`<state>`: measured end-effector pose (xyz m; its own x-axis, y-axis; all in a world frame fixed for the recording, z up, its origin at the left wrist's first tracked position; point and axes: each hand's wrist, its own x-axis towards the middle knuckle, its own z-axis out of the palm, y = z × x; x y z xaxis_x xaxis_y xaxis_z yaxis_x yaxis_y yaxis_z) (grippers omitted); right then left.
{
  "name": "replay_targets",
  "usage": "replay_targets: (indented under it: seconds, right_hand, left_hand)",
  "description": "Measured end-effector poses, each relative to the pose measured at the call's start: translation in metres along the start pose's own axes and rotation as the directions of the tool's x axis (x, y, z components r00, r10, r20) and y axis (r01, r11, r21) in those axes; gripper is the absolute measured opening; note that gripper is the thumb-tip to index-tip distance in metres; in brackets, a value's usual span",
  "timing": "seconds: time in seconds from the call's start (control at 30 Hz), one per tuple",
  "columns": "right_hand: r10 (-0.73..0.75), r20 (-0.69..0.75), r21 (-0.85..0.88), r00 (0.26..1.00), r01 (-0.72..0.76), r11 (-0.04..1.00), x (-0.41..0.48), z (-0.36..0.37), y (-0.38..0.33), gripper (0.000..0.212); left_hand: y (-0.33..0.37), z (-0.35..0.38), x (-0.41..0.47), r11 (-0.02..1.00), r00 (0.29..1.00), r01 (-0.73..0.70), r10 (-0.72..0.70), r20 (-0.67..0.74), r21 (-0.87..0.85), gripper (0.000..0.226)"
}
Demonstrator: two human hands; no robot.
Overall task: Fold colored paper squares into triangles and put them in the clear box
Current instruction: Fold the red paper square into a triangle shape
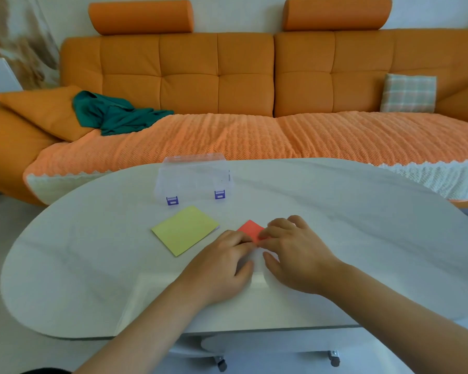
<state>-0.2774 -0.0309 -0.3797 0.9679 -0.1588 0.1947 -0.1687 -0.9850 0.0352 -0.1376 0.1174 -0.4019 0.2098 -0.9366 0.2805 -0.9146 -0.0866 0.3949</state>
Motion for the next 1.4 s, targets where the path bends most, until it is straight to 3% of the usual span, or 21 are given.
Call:
replay_targets:
  seconds: [0.17,0.4,0.57,0.7,0.73,0.83,0.93,1.07,1.23,1.4]
  right_hand:
    - [0.027,-0.002,0.039,1.0,-0.027,0.999,0.0,0.008,0.001,0.039]
    - [0.076,-0.033,0.078,0.997,-0.074,0.994,-0.002,0.012,0.0,0.04]
    - [0.12,-0.045,0.117,0.992,-0.114,0.987,-0.004,0.014,-0.002,0.036]
    - [0.136,-0.017,0.131,0.991,-0.132,0.983,-0.004,0.013,-0.002,0.037]
    - [0.136,-0.012,0.132,0.991,-0.133,0.982,-0.004,0.013,-0.002,0.038]
    - [0.155,-0.005,0.144,0.988,-0.153,0.978,-0.003,0.014,-0.002,0.039]
    - [0.164,0.003,0.156,0.986,-0.162,0.974,0.002,0.016,-0.006,0.04]
    - [0.146,0.012,0.194,0.989,-0.146,0.97,0.01,0.018,-0.014,0.037]
    - [0.146,0.026,0.17,0.989,-0.148,0.974,0.009,0.016,-0.01,0.038]
    - [0.194,0.019,0.035,0.981,-0.195,0.98,0.004,0.01,0.0,0.045]
  left_hand:
    - [0.005,-0.003,-0.003,0.997,1.0,0.007,-0.005,-0.019,0.073,0.035]
    - [-0.005,-0.012,-0.018,0.982,0.988,0.074,-0.048,-0.149,0.175,0.035]
    - [-0.003,-0.018,-0.026,0.971,0.983,0.158,-0.136,-0.127,0.182,0.036]
    - [0.006,-0.022,-0.03,0.947,0.977,0.212,-0.211,-0.031,0.24,0.005]
    - [0.004,-0.018,-0.029,0.937,0.975,0.22,-0.209,-0.07,0.271,0.01]
    - [0.005,-0.017,-0.028,0.922,0.929,0.363,-0.347,-0.132,0.136,0.02]
    - [0.007,-0.015,-0.023,0.96,0.953,0.254,-0.228,-0.199,0.115,0.028]
    - [0.007,-0.009,-0.011,0.997,0.995,0.054,-0.049,-0.089,0.062,0.032]
    - [-0.002,-0.001,-0.005,0.994,0.997,0.074,-0.072,-0.028,0.077,0.03]
    - [-0.001,0.002,-0.001,0.984,0.996,0.086,-0.09,0.022,0.154,0.032]
